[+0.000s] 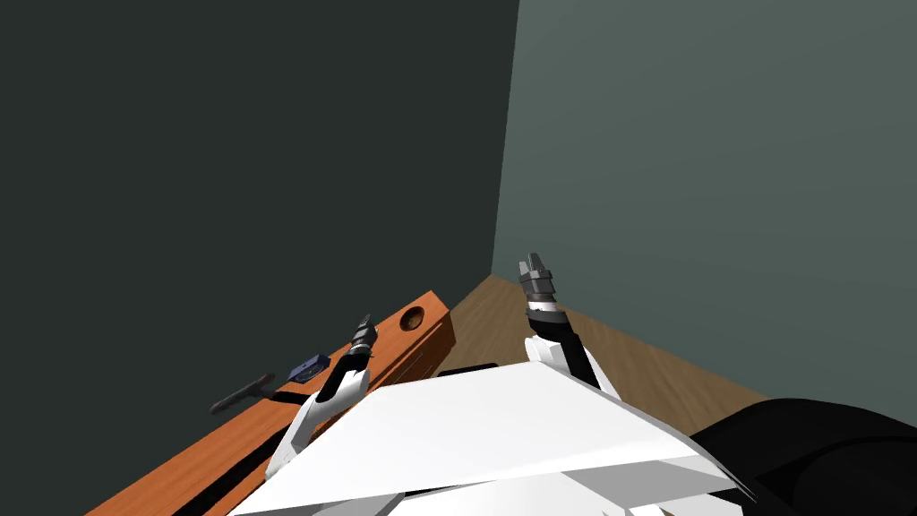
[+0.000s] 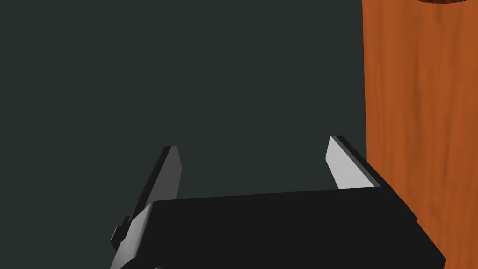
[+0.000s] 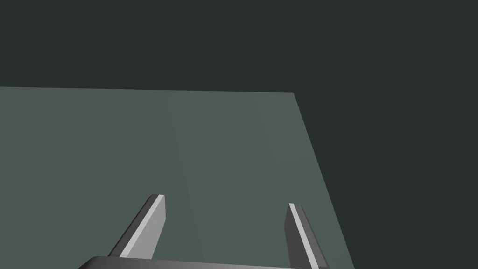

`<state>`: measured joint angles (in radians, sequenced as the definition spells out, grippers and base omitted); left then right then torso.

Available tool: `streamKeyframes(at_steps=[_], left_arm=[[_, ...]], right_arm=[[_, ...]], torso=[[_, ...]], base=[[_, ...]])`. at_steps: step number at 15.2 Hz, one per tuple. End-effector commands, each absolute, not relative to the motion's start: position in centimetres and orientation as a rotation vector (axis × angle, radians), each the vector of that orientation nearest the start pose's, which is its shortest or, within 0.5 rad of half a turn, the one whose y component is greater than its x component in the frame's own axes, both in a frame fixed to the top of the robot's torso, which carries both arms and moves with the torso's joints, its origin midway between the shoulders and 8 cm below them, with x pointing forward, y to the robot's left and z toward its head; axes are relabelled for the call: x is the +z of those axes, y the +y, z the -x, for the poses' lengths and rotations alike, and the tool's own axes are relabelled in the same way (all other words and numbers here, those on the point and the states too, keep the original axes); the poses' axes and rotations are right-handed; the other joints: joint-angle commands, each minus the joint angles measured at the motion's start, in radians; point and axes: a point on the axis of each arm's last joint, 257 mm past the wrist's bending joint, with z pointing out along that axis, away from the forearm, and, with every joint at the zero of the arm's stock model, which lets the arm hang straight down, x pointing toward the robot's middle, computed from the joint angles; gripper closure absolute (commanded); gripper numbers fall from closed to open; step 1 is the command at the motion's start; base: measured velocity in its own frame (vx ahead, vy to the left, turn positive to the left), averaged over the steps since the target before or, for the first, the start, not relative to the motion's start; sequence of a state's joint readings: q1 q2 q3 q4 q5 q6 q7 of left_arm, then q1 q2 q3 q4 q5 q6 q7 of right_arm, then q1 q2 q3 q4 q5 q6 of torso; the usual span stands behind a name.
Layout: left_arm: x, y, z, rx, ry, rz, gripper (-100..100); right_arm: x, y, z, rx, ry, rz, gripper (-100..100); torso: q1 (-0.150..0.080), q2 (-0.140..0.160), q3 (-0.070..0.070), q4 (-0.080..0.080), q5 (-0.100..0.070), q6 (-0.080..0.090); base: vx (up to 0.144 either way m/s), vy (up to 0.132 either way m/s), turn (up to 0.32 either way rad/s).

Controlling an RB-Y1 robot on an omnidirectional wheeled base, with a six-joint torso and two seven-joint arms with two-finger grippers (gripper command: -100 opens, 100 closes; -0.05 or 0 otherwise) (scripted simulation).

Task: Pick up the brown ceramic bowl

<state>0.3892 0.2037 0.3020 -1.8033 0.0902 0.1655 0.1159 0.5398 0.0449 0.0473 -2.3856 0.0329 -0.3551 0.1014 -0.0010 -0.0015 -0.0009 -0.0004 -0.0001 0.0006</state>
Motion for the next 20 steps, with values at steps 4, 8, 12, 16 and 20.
streamKeyframes(at_steps=[4,8,12,16,20], left_arm=[[-33.0,51.0,-36.4,-0.634,1.114,1.652,-100],[-36.5,52.5,-34.4,-0.556,1.118,1.774,-100],[-39.6,53.5,-32.5,-0.488,1.112,1.884,-100],[-42.4,54.1,-30.4,-0.423,1.105,1.991,-100],[-45.0,54.3,-28.2,-0.362,1.096,2.095,-100]], right_arm=[[3.1,-27.1,-34.6,1.2,0.672,-0.696,0],[3.1,-27.1,-34.6,1.2,0.672,-0.696,0],[3.1,-27.1,-34.6,1.2,0.672,-0.696,0],[3.1,-27.1,-34.6,1.2,0.672,-0.696,0],[3.1,-27.1,-34.6,1.2,0.672,-0.696,0]], torso=[[0.0,0.0,0.0,0.0,0.0,0.0],[0.0,0.0,0.0,0.0,0.0,0.0],[0.0,0.0,0.0,0.0,0.0,0.0],[0.0,0.0,0.0,0.0,0.0,0.0],[0.0,0.0,0.0,0.0,0.0,-0.001]], base=[[0.018,-0.01,-0.215],[0.022,-0.005,-0.219],[0.019,-0.005,-0.21],[0.019,-0.004,-0.202],[0.018,-0.003,-0.175]])
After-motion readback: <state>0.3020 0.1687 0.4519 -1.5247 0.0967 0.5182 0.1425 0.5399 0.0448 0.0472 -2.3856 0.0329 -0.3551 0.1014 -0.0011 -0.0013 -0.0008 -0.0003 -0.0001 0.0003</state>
